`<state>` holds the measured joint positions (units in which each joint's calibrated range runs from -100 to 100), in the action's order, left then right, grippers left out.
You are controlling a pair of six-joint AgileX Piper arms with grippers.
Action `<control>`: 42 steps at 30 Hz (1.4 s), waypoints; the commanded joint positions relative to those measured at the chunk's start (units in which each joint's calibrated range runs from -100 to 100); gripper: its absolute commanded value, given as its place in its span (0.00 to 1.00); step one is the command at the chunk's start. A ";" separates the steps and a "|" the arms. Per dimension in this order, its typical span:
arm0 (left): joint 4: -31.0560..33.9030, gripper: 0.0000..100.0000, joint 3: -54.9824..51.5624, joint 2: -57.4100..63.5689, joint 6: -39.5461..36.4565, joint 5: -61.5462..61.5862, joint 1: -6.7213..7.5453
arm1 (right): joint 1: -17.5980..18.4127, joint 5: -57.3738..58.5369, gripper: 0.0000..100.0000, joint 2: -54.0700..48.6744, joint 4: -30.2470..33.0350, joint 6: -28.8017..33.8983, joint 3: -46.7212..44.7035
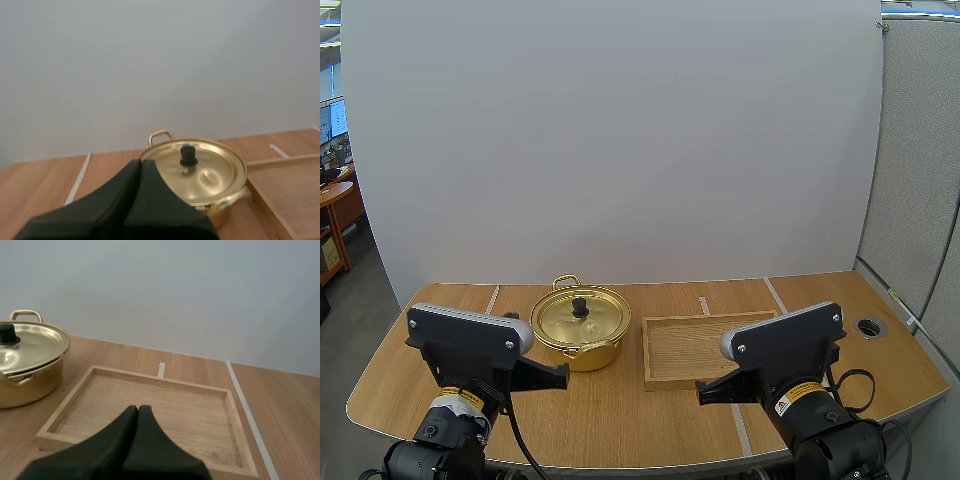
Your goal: Open the pot, put the pineapple inside, and close it
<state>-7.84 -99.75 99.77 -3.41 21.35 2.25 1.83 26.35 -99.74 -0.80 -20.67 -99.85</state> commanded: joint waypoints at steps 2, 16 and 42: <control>-0.92 0.00 -0.25 0.23 -1.26 8.76 -0.38 | -0.32 4.85 0.00 -0.26 -0.59 0.24 -0.15; -1.26 0.00 -0.25 0.23 -1.72 6.91 -1.04 | -0.79 4.85 0.00 -0.26 -0.59 2.83 -0.15; -1.26 0.00 -0.25 0.23 -1.72 6.04 -1.04 | -0.79 4.85 0.00 -0.26 -0.59 2.83 -0.15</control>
<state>-8.07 -99.91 99.77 -4.59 28.66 1.23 1.27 31.42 -99.74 -1.20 -18.05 -99.88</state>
